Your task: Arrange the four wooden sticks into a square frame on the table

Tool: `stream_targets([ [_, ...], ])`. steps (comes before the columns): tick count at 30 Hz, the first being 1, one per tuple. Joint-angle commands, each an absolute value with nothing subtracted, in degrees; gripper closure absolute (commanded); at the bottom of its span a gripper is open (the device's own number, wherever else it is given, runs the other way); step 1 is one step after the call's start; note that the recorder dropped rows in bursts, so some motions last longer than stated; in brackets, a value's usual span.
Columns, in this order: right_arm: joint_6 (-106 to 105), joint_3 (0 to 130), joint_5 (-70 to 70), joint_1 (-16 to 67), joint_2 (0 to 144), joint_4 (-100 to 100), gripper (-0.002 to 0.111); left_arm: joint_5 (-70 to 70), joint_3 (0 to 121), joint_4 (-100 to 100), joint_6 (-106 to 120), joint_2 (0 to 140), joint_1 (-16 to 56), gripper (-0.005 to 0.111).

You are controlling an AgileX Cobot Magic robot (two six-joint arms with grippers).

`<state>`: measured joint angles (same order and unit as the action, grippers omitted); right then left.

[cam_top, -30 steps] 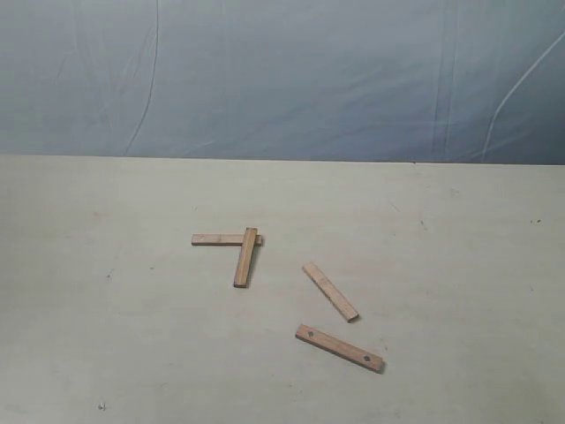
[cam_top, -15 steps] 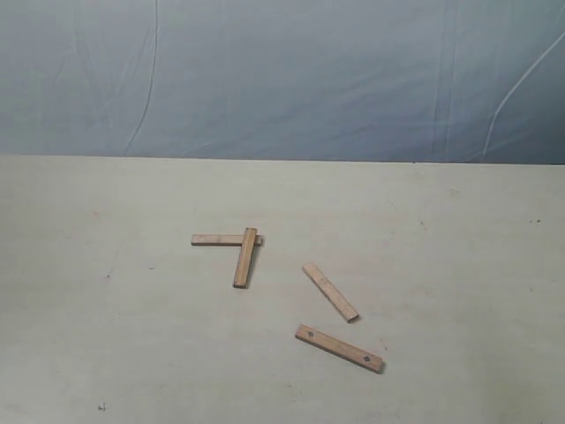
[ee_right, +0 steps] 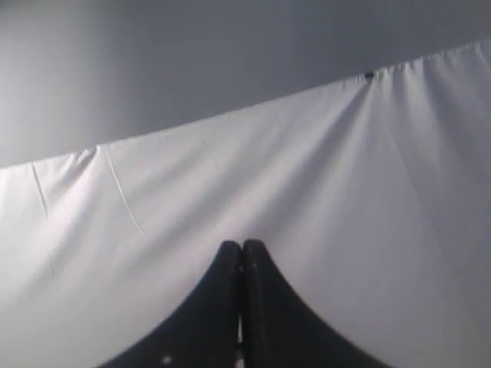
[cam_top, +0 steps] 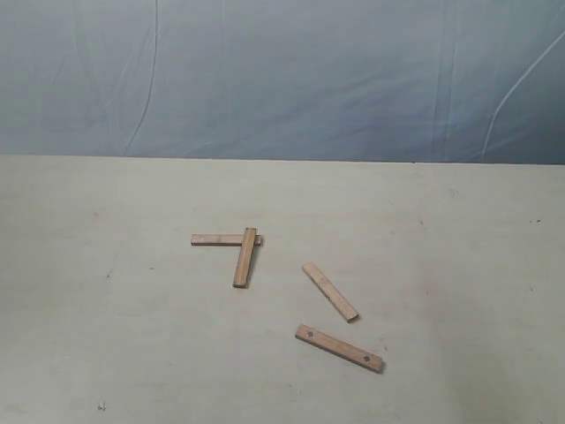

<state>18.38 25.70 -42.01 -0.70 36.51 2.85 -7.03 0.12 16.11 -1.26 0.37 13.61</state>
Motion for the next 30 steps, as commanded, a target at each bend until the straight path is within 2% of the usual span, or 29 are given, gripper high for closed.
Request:
stream_targets([
  [1,17.61,34.19,-35.91,-0.55,55.28,5.78,0.109,-7.1,0.0,15.47,-0.96,0.0,13.82,0.107],
  [4,20.27,40.84,-23.38,-0.55,67.67,10.57,0.109,-7.0,0.0,14.91,-0.96,0.0,13.82,0.107],
  [9,22.45,55.68,10.57,3.78,86.3,18.79,0.109,-7.0,0.0,14.47,-0.96,0.0,13.82,0.107],
  [13,9.11,69.23,37.45,10.73,98.03,14.56,0.109,-6.89,0.0,14.48,-1.07,0.0,13.82,0.107],
  [16,-2.25,76.88,51.16,15.72,104.79,6.26,0.109,-6.89,0.0,14.48,-1.07,0.0,13.82,0.107],
  [19,-7.8,80.49,55.32,20.83,109.91,0.0,0.098,-6.89,0.0,14.48,-1.07,0.0,13.82,0.107],
  [23,-8.37,81.42,50.88,27.01,113.61,-0.54,0.069,-7.13,0.0,14.48,-1.07,0.0,13.82,0.107],
  [25,-8.49,81.42,47.78,28.78,114.76,-0.43,0.058,-7.23,0.0,14.48,-1.07,0.0,13.82,0.107],
  [30,-8.62,83.51,45.3,30.32,118.18,-0.76,0.057,-7.23,0.0,14.75,-1.07,0.0,13.82,0.107],
])
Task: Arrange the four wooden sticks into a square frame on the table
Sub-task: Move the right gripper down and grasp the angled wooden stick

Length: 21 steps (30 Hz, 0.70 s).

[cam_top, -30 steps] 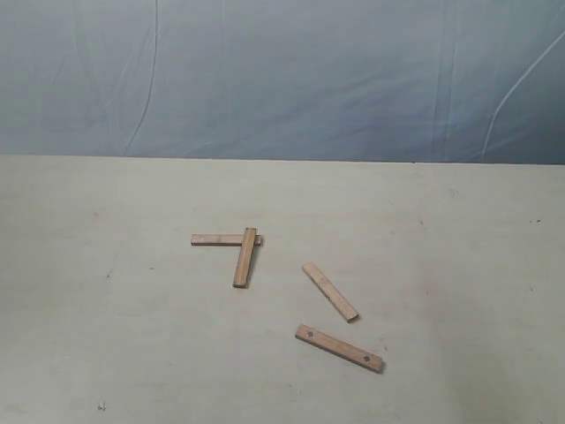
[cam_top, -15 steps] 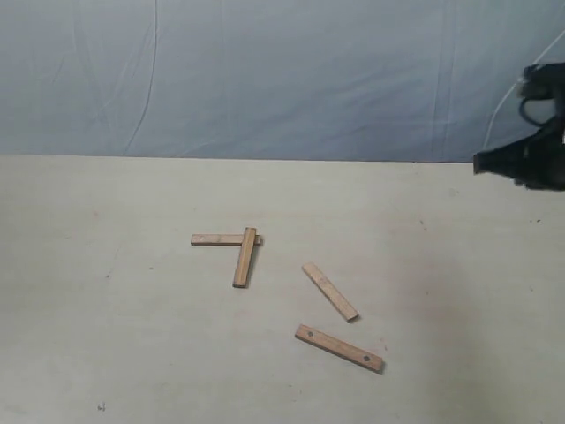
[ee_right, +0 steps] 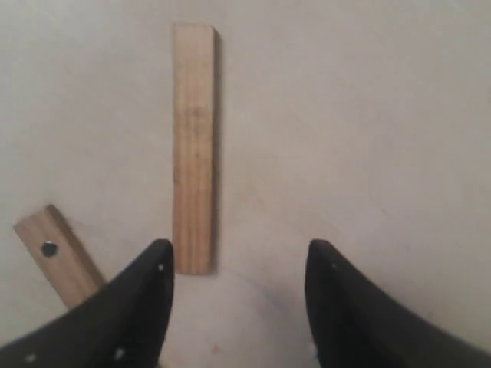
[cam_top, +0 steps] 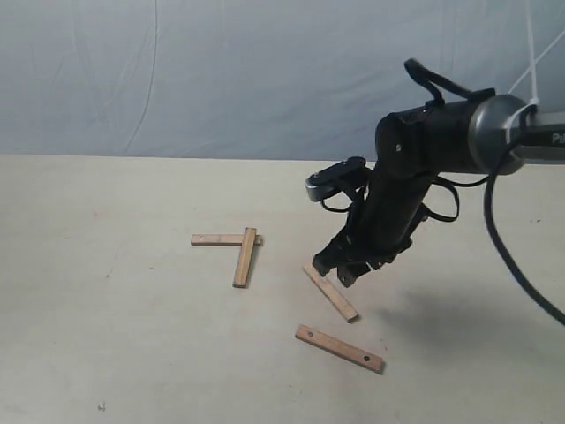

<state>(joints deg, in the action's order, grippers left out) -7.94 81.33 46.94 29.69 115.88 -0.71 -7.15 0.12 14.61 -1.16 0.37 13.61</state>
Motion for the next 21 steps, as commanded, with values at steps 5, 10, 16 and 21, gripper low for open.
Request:
stream_targets([
  [5,-8.62,87.13,46.38,30.57,122.64,-2.25,0.057,-7.23,0.0,14.75,-1.07,0.0,13.82,0.107],
  [10,-6.52,87.87,45.74,31.61,125.59,-2.25,0.057,-7.23,0.0,14.75,-1.07,0.0,13.82,0.107],
  [16,-5.15,87.87,44.84,32.03,126.87,-2.03,0.058,-7.23,0.0,14.75,-1.07,0.0,13.82,0.107],
  [21,-2.51,87.87,44.84,32.03,127.21,-2.03,0.092,-7.23,0.0,14.75,-1.07,0.0,13.82,0.107],
])
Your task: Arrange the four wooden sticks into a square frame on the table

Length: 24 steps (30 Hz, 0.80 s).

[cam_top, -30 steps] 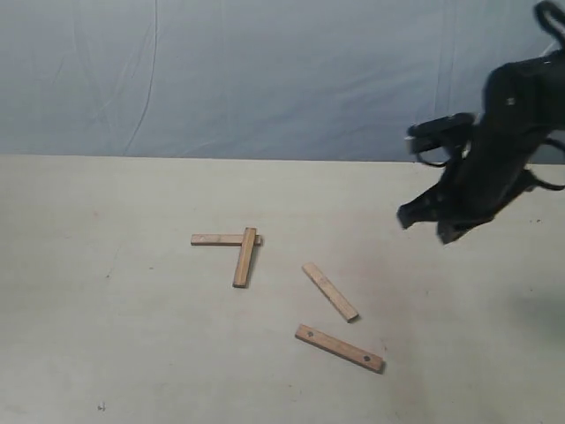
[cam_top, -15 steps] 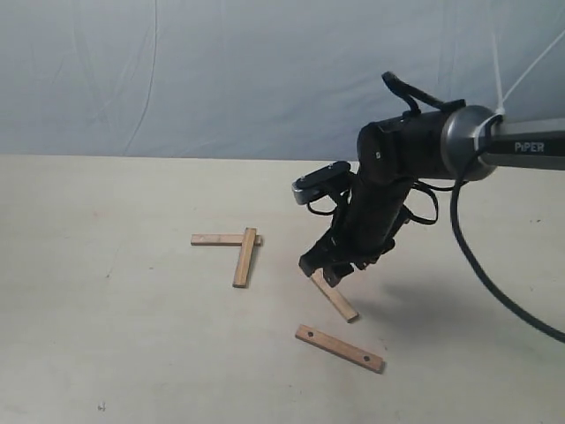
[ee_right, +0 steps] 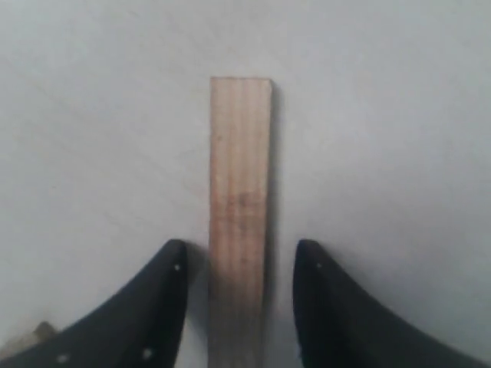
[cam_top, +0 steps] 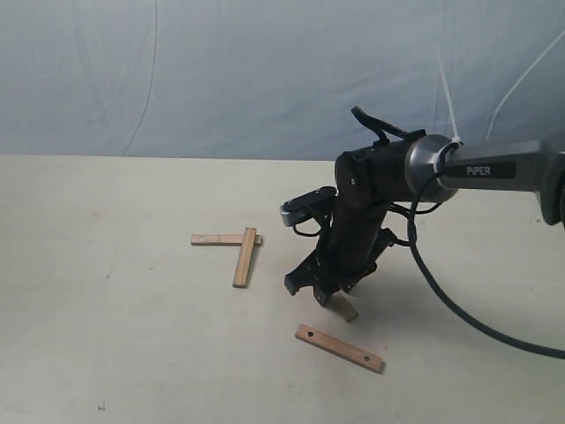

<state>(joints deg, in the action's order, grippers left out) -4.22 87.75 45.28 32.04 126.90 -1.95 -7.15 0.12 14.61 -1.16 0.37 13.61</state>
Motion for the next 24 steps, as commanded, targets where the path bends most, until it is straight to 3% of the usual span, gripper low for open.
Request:
stream_targets([
  [1,-1.35,87.95,44.84,32.03,127.21,-2.03,0.103,-7.23,0.0,14.75,-1.07,0.0,13.82,0.107],
  [2,0.0,88.1,44.84,32.03,127.1,-2.03,0.109,-7.23,0.0,14.75,-1.07,0.0,13.82,0.107],
  [12,13.2,96.72,52.05,34.43,123.42,-1.84,0.108,-7.23,0.0,14.75,-1.07,0.0,13.82,0.107],
  [24,36.34,117.63,53.93,47.44,131.61,5.68,0.108,-7.36,0.0,15.15,-1.07,0.0,13.82,0.107],
])
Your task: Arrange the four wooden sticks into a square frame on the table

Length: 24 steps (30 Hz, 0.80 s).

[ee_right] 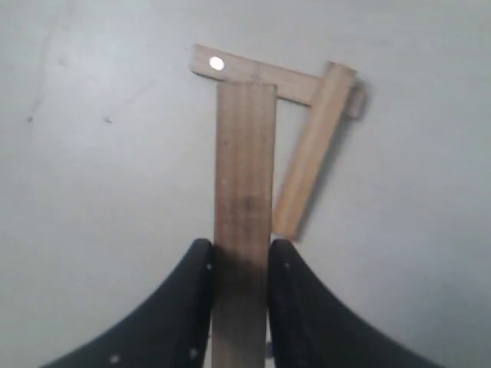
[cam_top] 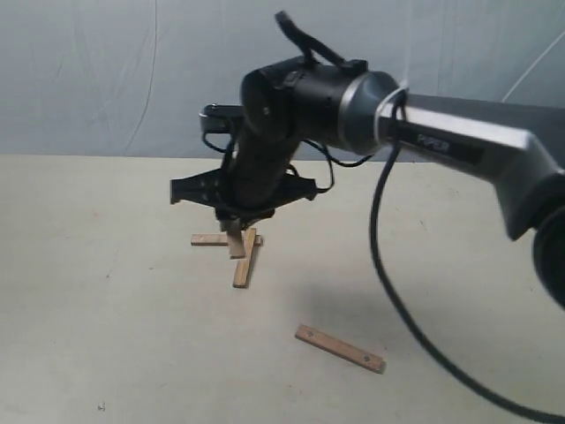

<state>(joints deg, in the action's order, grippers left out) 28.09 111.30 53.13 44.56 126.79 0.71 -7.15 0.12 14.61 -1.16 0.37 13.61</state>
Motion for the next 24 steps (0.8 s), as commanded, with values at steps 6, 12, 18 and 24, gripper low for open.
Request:
stream_targets([
  [6,42.96,128.76,54.75,48.67,141.27,6.99,0.108,-7.46,0.0,15.15,-1.07,0.0,13.82,0.107],
  [12,45.64,135.74,55.26,48.67,147.91,7.61,0.108,-7.43,0.0,15.37,-1.17,0.0,13.82,0.107],
  [18,47.25,138.41,56.39,48.67,151.01,10.37,0.108,-7.43,0.0,15.49,-1.17,0.0,13.82,0.107],
  [24,47.75,138.41,56.45,48.67,151.38,11.5,0.108,-7.43,0.0,15.49,-1.17,0.0,13.82,0.107],
])
